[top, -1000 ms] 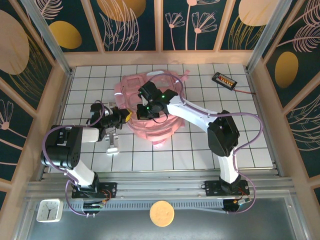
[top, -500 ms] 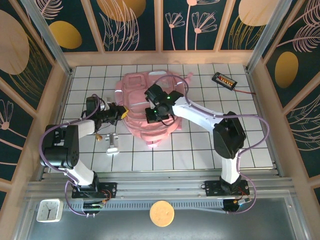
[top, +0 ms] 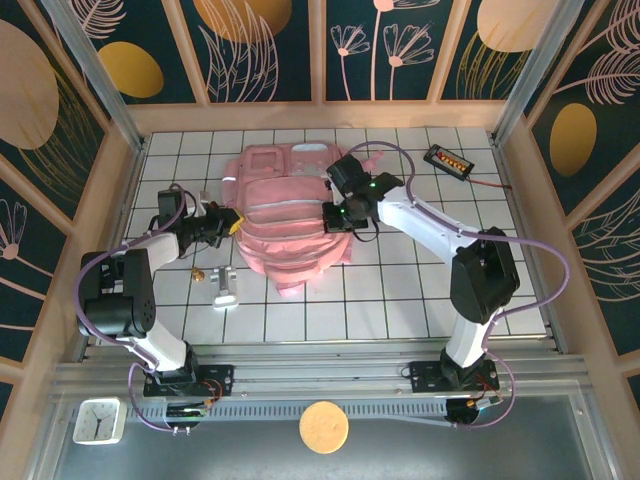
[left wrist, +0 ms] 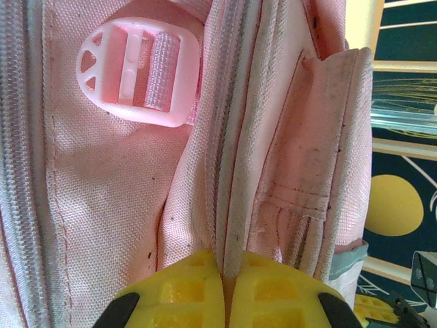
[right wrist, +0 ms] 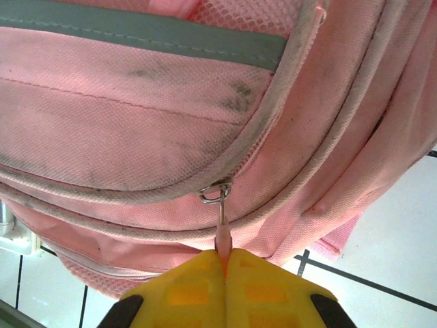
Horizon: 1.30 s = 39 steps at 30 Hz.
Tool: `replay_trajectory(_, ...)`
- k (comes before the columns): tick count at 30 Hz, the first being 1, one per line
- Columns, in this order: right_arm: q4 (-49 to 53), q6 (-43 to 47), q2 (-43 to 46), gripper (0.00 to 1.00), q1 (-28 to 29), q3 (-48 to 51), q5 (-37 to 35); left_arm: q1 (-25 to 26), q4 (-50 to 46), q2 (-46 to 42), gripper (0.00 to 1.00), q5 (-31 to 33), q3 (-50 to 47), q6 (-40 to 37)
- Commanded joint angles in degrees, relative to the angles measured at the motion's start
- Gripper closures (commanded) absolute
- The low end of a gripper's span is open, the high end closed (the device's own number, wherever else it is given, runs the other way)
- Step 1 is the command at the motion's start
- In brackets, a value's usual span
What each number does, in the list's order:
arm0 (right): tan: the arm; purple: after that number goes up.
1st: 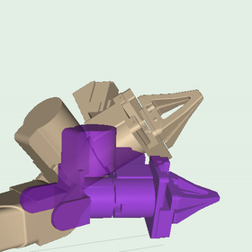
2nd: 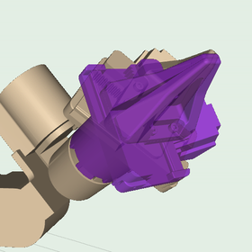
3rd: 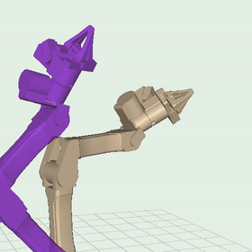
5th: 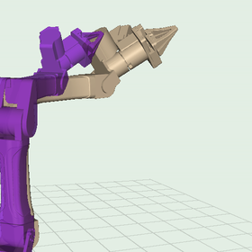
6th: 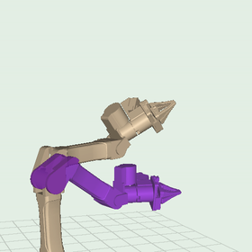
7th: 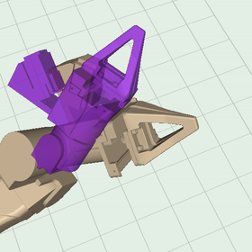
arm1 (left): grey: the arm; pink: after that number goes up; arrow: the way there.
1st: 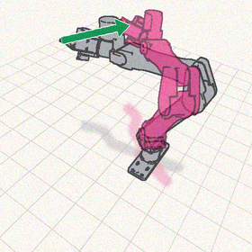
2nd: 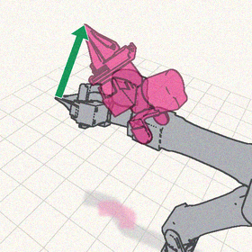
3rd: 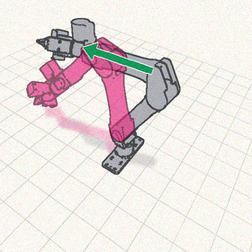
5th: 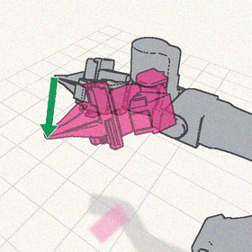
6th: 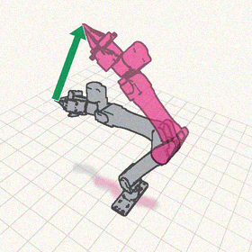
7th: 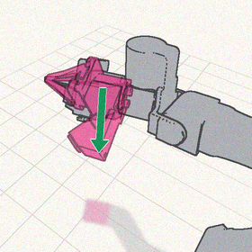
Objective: Pack the student bag
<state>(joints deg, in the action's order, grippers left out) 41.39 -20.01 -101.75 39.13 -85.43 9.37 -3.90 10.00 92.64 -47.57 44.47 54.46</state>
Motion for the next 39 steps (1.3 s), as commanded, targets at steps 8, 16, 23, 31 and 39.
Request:
replay_trajectory(8,-3.37,-6.62,-0.58,1.0,10.06,-0.56,3.38,-2.08,-0.46,8.63,1.0,3.65,16.12,-0.71)
replay_trajectory(16,-6.93,-9.19,-5.42,1.0,11.86,-5.28,5.62,-2.15,-7.76,6.44,0.54,6.54,19.13,-4.15)
replay_trajectory(23,-4.53,-6.46,-8.21,1.0,11.58,-10.32,7.13,-3.13,-8.88,-7.0,0.43,8.39,5.7,-4.22)
replay_trajectory(31,-4.81,-4.86,-6.88,1.0,10.46,-8.48,7.75,-2.97,-7.5,-18.48,0.4,5.83,-3.06,1.9)
replay_trajectory(39,-3.41,-4.18,-6.4,1.0,10.21,-8.76,8.17,0.6,6.07,-19.71,0.4,2.61,-11.27,12.27)
